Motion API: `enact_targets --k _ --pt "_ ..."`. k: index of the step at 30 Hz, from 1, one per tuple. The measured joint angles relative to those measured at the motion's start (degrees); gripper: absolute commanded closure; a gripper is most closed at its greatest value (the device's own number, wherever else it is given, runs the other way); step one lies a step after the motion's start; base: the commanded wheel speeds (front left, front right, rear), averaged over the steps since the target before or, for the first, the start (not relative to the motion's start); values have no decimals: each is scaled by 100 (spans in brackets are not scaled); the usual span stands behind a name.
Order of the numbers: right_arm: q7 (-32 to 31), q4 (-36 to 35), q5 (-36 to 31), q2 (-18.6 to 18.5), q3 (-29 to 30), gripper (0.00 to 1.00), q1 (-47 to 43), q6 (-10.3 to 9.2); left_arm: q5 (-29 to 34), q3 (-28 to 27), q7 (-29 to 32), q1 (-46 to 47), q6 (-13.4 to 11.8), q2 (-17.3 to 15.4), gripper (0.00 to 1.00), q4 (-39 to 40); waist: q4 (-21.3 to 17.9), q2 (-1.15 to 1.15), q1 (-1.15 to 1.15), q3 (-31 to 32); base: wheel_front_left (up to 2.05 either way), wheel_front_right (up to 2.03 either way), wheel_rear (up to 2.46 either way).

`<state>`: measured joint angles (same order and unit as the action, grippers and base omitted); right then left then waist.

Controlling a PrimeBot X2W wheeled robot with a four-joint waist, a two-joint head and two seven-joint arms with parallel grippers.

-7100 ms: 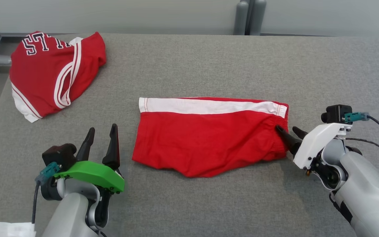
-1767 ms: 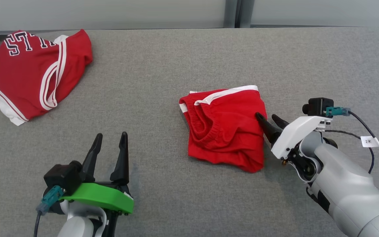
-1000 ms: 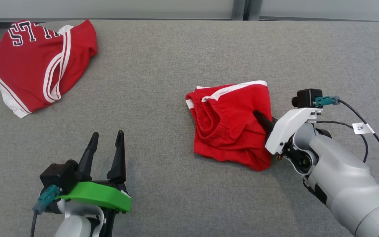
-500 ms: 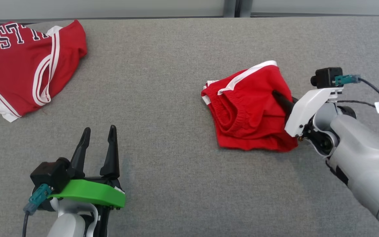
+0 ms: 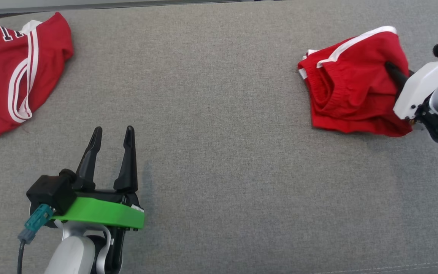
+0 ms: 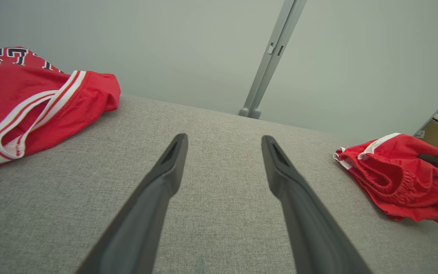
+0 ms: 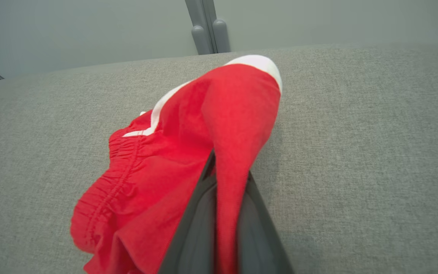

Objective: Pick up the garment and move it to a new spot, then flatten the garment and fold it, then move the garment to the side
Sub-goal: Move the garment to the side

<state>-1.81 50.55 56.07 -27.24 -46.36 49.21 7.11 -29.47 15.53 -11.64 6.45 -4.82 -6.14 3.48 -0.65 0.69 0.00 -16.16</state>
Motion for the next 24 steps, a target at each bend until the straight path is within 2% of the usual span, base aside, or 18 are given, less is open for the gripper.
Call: enact_targets --k 15,20,24 --pt "-163 291 -389 -1038 54 100 708 0 313 192 151 321 0 -120 0 550 -76 0 0 -642 0 0 0" --pt "-176 391 -560 -1248 -10 100 855 -30 399 289 157 478 2 -175 0 750 -3 0 0 -816 0 0 0" --pt "-170 453 -754 -1319 -70 100 979 -144 516 336 203 566 10 -186 0 887 95 0 0 -912 0 0 0"
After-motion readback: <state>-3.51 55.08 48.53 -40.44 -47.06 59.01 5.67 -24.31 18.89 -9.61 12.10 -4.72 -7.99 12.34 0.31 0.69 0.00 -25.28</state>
